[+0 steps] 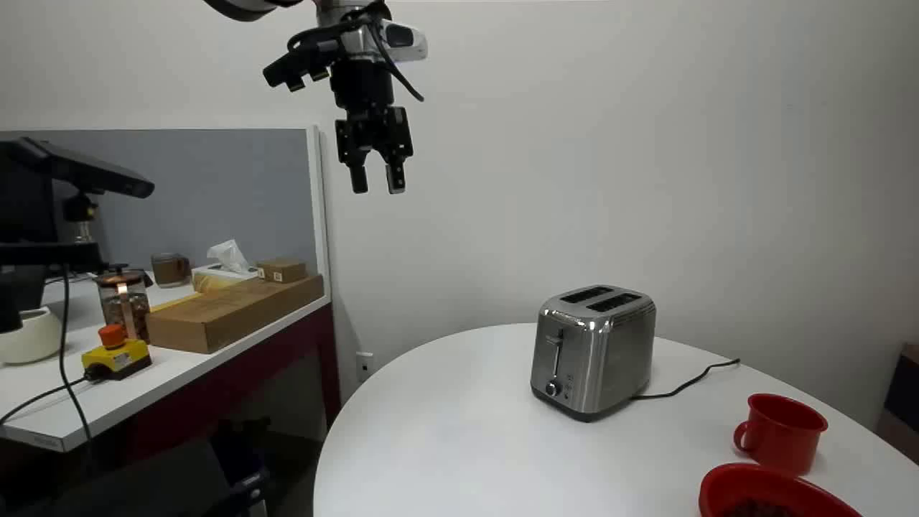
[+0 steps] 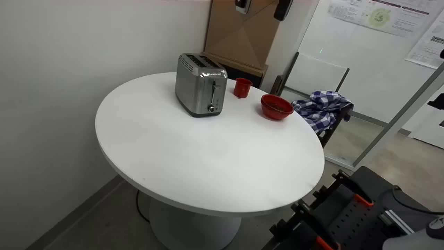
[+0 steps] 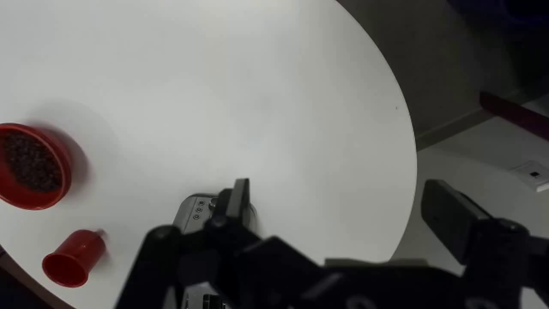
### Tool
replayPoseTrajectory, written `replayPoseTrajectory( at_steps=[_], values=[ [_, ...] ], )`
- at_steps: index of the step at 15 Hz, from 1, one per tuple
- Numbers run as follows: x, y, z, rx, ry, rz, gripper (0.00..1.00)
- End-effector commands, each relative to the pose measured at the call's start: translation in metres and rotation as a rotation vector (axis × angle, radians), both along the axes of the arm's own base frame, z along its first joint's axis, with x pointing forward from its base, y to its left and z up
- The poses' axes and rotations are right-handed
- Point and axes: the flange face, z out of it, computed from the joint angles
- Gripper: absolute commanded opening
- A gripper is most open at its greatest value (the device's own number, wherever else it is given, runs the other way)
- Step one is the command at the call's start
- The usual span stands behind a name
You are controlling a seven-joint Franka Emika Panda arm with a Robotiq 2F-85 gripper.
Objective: Turn on the the toaster
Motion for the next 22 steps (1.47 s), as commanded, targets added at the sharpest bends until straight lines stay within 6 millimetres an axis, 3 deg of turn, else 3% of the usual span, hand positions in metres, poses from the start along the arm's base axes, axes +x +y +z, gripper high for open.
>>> replayPoseTrajectory(
  at_steps=[1, 6, 8, 14, 18, 19, 20, 22],
  values=[
    [0.000, 0.000, 0.001, 0.000, 0.001, 0.000, 1.00],
    [0.000, 0.000, 0.001, 0.000, 0.000, 0.000, 1.00],
    [0.012, -0.005, -0.004, -0.040, -0.024, -0.042, 1.00],
    [0.068, -0.052, -0.011, -0.177, -0.181, -0.048, 1.00],
    [0.115, -0.088, -0.036, -0.242, -0.208, -0.162, 1.00],
    [0.126, -0.091, -0.046, -0.257, -0.206, -0.179, 0.95],
    [0.135, -0.093, -0.054, -0.272, -0.206, -0.187, 0.74],
    [0.152, -0.091, -0.075, -0.298, -0.199, -0.193, 0.69]
  ],
)
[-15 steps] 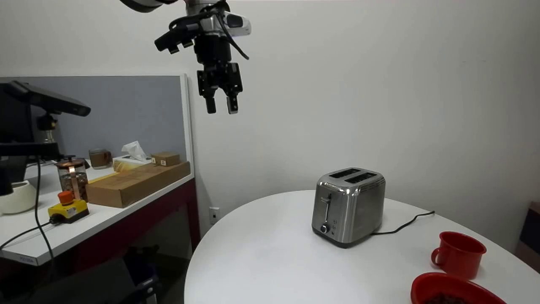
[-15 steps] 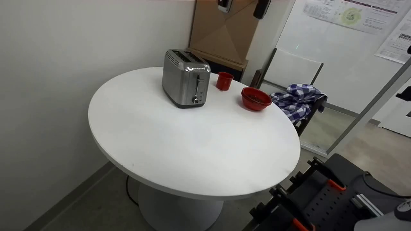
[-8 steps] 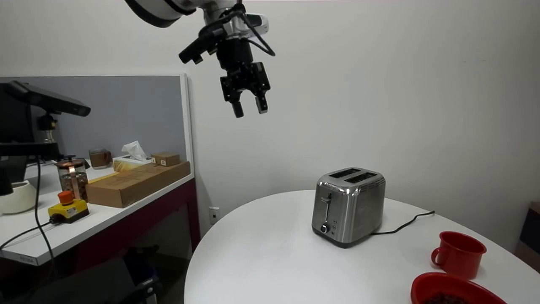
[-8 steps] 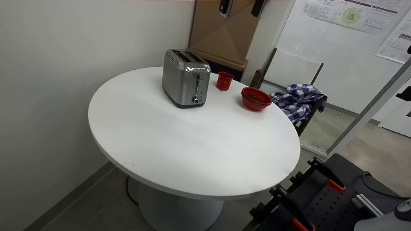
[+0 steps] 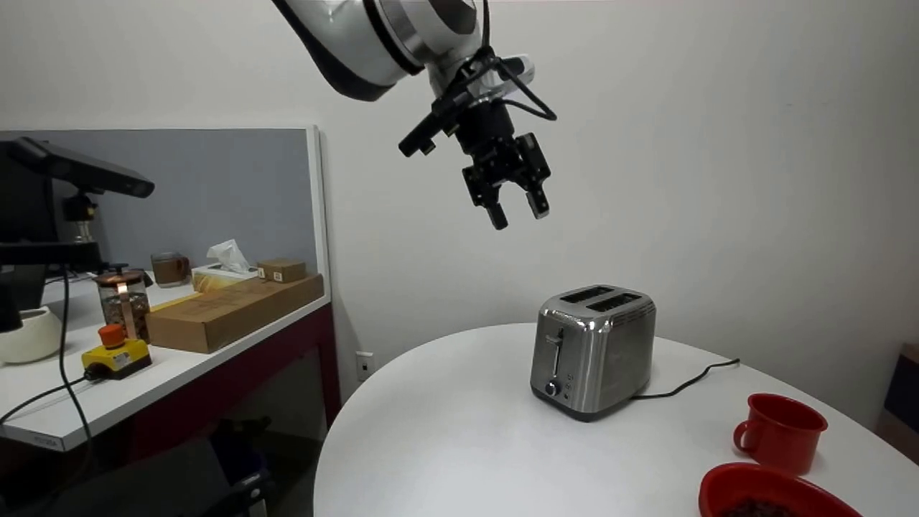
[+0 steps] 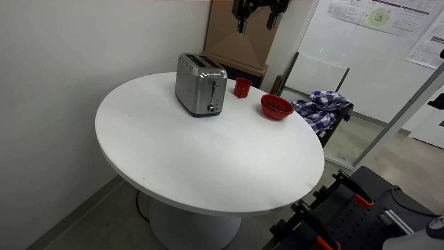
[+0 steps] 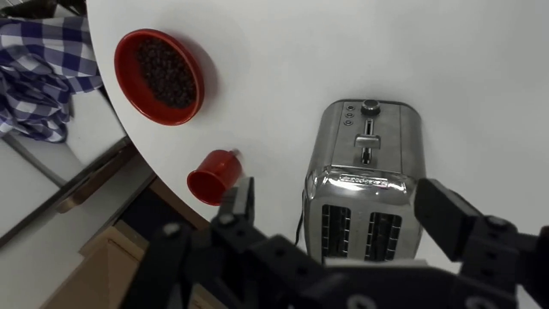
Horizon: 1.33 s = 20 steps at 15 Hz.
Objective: Turn on the the toaster
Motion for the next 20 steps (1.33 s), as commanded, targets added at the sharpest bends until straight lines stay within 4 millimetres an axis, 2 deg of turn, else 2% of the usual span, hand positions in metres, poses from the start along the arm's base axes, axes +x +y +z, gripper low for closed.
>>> replayPoseTrajectory(
  at_steps=[1, 5, 9, 14, 20],
  values=[
    [0.041, 0.007, -0.032, -0.034, -0.008, -0.023, 0.63],
    [0.068, 0.017, -0.067, -0.091, -0.033, 0.012, 0.31],
    [0.082, 0.021, -0.097, -0.133, -0.085, 0.086, 0.01],
    [0.092, 0.013, -0.138, -0.025, -0.088, 0.070, 0.00],
    [0.100, 0.005, -0.172, 0.075, -0.067, 0.044, 0.00]
  ],
)
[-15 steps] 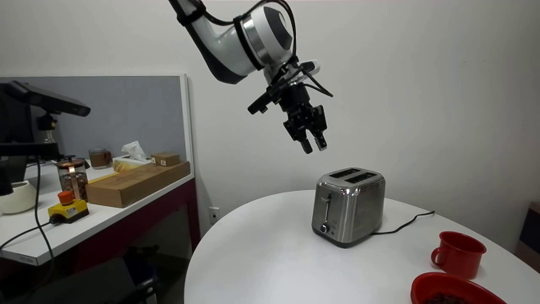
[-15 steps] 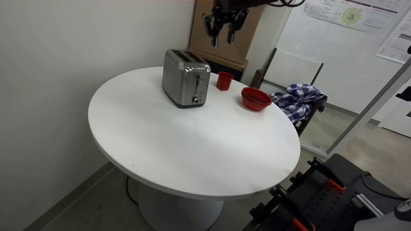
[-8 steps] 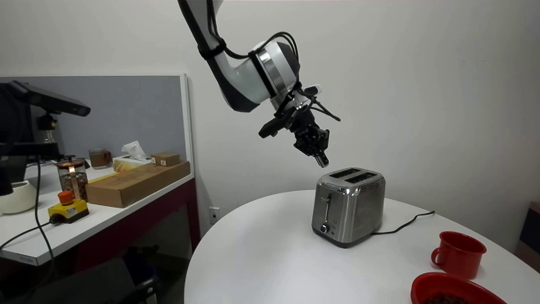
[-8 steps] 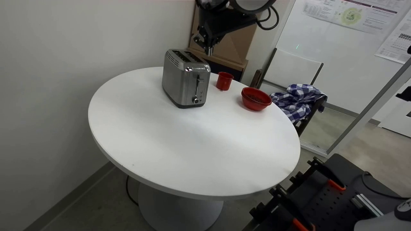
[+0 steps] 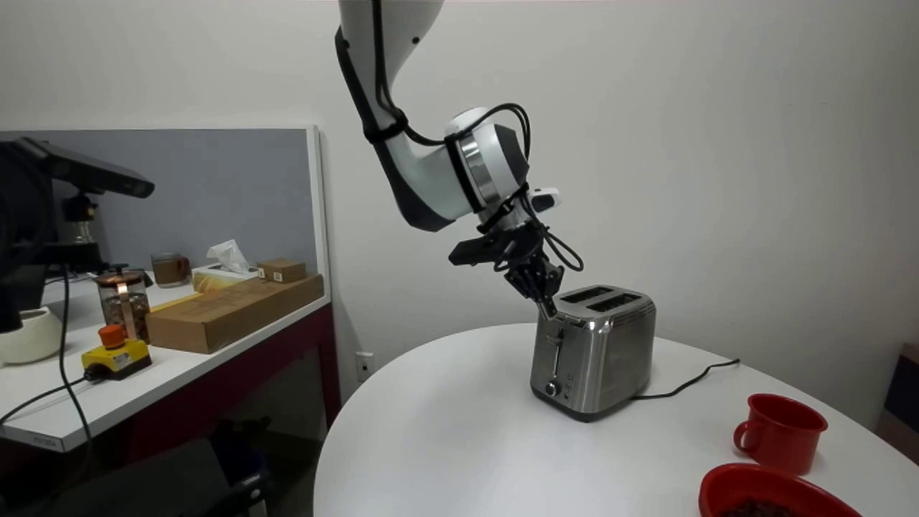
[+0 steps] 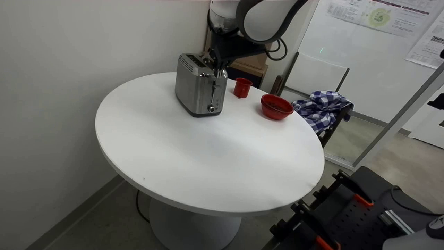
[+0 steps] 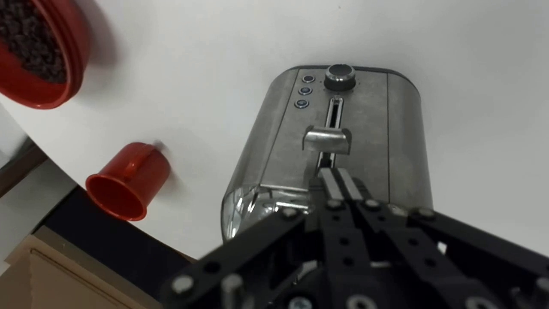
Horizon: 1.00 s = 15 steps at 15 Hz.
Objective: Turn on the the toaster
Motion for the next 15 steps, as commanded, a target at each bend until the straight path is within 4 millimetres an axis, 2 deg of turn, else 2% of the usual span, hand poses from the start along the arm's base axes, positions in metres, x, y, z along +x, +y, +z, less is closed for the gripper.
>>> replayPoseTrajectory(
  at_steps=[1, 8, 11, 15],
  values=[
    [0.012, -0.004, -0.015, 0.043, 0.005, -0.002, 0.00],
    [0.022, -0.020, -0.050, 0.051, 0.026, -0.018, 0.00],
    [0.030, -0.017, -0.063, 0.044, 0.031, 0.008, 0.00],
    [0.028, -0.010, -0.089, 0.029, 0.084, 0.046, 0.00]
  ],
)
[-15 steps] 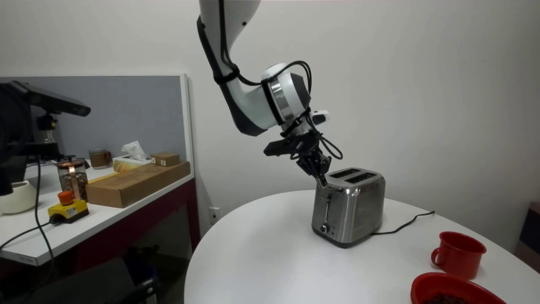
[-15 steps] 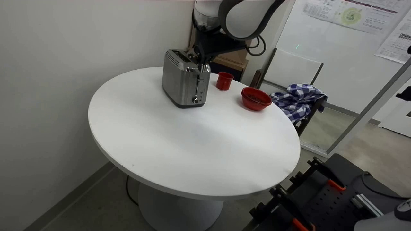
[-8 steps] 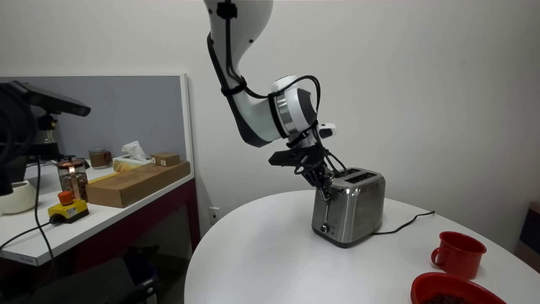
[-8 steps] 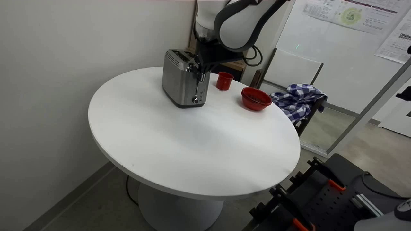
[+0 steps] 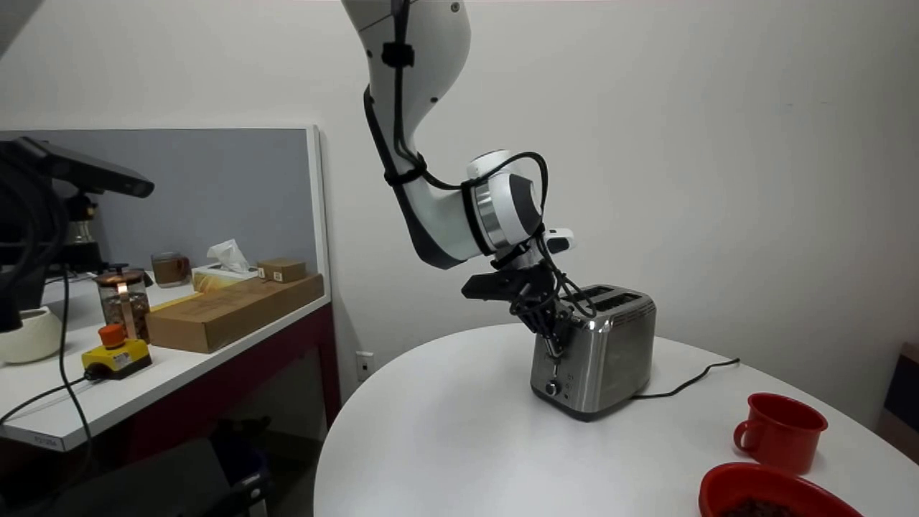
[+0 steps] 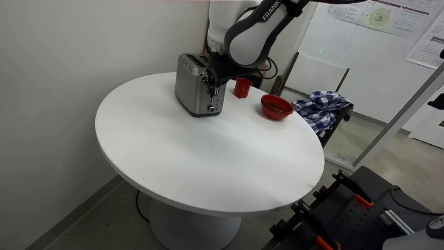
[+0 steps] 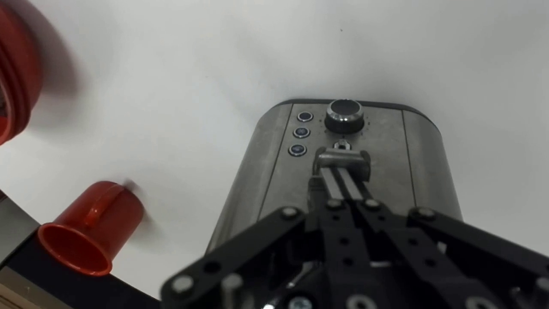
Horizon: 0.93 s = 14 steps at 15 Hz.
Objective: Turn on the the toaster
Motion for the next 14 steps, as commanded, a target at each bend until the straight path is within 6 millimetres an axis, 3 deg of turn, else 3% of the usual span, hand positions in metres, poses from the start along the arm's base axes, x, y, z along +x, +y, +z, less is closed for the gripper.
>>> replayPoseTrajectory(
  at_steps=[1, 5, 10, 11, 12, 14],
  values=[
    [0.010, 0.007, -0.032, -0.006, 0.036, 0.055, 0.00],
    [0.004, 0.008, -0.061, -0.019, 0.102, 0.090, 0.00],
    [0.005, 0.018, -0.053, -0.042, 0.122, 0.113, 0.00],
    [0.006, 0.020, -0.047, -0.030, 0.129, 0.090, 0.26],
    [0.007, 0.021, -0.038, -0.004, 0.152, 0.051, 0.27],
    [0.006, 0.020, -0.021, 0.042, 0.177, -0.025, 0.40]
  ],
)
